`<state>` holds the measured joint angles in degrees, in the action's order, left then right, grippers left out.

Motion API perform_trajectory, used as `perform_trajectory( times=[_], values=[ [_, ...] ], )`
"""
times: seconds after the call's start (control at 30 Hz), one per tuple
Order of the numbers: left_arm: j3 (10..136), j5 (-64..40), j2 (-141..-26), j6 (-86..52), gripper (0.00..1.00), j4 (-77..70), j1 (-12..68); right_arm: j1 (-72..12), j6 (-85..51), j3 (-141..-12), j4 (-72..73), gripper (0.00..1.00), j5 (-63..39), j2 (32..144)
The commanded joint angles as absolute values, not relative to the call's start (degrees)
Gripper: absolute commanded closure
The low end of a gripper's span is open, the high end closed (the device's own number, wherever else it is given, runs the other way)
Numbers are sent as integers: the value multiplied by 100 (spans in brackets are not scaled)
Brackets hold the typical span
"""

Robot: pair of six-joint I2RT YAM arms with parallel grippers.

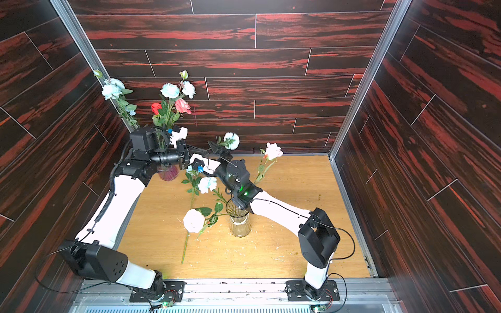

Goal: Pick out blue flowers from the vase
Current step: Place the flower at the center of the board.

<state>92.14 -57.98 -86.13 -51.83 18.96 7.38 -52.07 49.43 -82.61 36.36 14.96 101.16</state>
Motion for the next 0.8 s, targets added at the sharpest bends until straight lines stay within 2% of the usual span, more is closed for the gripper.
perform_trajectory(
  times=[0.0, 0.43, 0.77],
  values=[
    [9198, -5495, -8327, -5042, 100, 1694, 595, -5265, 4391, -8259, 3472, 18, 1316, 9616],
    [8697, -4158, -7702, -4135, 100, 2053, 428, -5360, 2788, -8198, 2212, 18, 451, 7932],
    [6826, -2740, -6513, -3826, 100, 1339, 473, -5370, 1312, -9275, 184, 18, -117, 7228]
  ],
)
